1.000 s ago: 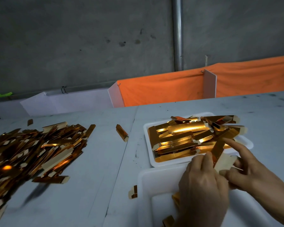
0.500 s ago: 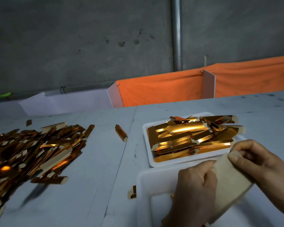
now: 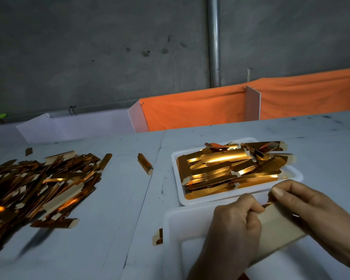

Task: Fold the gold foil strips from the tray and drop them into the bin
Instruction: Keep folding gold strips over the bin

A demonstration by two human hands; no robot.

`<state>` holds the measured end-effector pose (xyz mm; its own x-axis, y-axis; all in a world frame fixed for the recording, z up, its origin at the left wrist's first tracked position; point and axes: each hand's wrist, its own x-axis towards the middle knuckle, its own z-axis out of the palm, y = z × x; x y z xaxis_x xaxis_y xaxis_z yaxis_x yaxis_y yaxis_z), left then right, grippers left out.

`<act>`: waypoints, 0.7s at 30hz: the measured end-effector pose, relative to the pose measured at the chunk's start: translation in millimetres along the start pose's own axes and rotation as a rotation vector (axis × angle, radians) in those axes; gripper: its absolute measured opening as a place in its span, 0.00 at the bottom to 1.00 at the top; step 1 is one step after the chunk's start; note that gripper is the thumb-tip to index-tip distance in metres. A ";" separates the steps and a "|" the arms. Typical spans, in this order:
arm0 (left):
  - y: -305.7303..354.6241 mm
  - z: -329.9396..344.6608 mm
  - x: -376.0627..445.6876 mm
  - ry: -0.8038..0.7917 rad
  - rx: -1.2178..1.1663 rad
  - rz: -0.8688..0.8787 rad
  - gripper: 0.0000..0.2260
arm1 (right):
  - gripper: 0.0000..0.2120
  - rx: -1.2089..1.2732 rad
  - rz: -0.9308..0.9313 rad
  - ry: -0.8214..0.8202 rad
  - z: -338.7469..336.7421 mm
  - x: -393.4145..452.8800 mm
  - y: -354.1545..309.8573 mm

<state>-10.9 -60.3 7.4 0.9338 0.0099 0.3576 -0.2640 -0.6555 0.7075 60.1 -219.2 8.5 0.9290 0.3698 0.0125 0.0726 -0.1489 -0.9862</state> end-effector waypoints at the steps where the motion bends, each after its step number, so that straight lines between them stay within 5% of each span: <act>1: -0.8 0.3 -0.6 -0.007 0.011 0.046 0.10 | 0.11 -0.006 0.001 0.002 0.1 0.1 0.0; 4: 0.6 -2.0 0.2 0.006 -0.034 0.051 0.11 | 0.08 0.001 0.005 0.017 -2.4 -0.2 -0.7; 13: -2.0 -21.8 4.0 -0.259 -0.553 -0.448 0.15 | 0.07 -0.086 -0.043 0.110 0.5 -0.2 -1.1; 21: -16.2 -18.3 -1.6 -0.282 -0.797 -0.432 0.10 | 0.11 -0.164 -0.097 0.080 1.9 0.5 -3.1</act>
<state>-12.5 -35.9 6.5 0.9857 -0.1193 -0.1192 0.1283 0.0715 0.9892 59.5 -216.8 11.3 0.9402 0.3164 0.1263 0.2156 -0.2659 -0.9396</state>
